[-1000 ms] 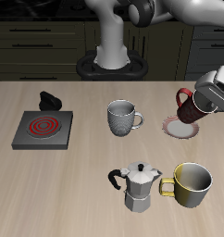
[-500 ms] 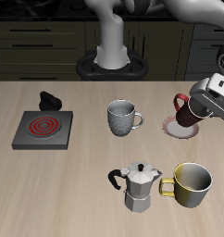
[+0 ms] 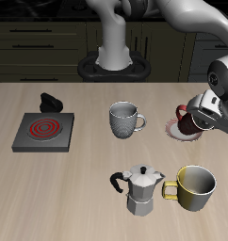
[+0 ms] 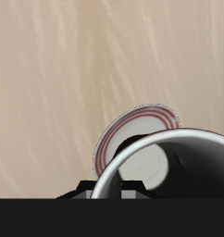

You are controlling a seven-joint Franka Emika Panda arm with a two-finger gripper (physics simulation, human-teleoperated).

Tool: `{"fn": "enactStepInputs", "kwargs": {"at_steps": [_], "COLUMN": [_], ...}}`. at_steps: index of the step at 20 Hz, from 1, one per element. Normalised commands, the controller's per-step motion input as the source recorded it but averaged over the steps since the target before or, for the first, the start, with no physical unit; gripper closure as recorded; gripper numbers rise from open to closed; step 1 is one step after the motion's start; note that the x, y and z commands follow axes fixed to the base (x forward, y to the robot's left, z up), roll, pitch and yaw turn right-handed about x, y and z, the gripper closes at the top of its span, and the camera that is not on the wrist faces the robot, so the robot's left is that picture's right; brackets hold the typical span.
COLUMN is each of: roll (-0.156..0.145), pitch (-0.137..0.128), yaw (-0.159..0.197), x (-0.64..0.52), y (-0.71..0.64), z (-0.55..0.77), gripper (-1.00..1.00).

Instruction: Place the red mug on the plate

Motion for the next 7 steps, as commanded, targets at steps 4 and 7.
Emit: {"fn": "enactStepInputs", "kwargs": {"at_steps": [4,7], "roll": [0.073,-0.002], "pitch": [0.147,0.034], "yaw": [-0.025,-0.032], "x": [0.05,-0.13], "y": [0.05,-0.06], "z": [-0.32,0.02], "gripper": [-1.0,-1.0]}}
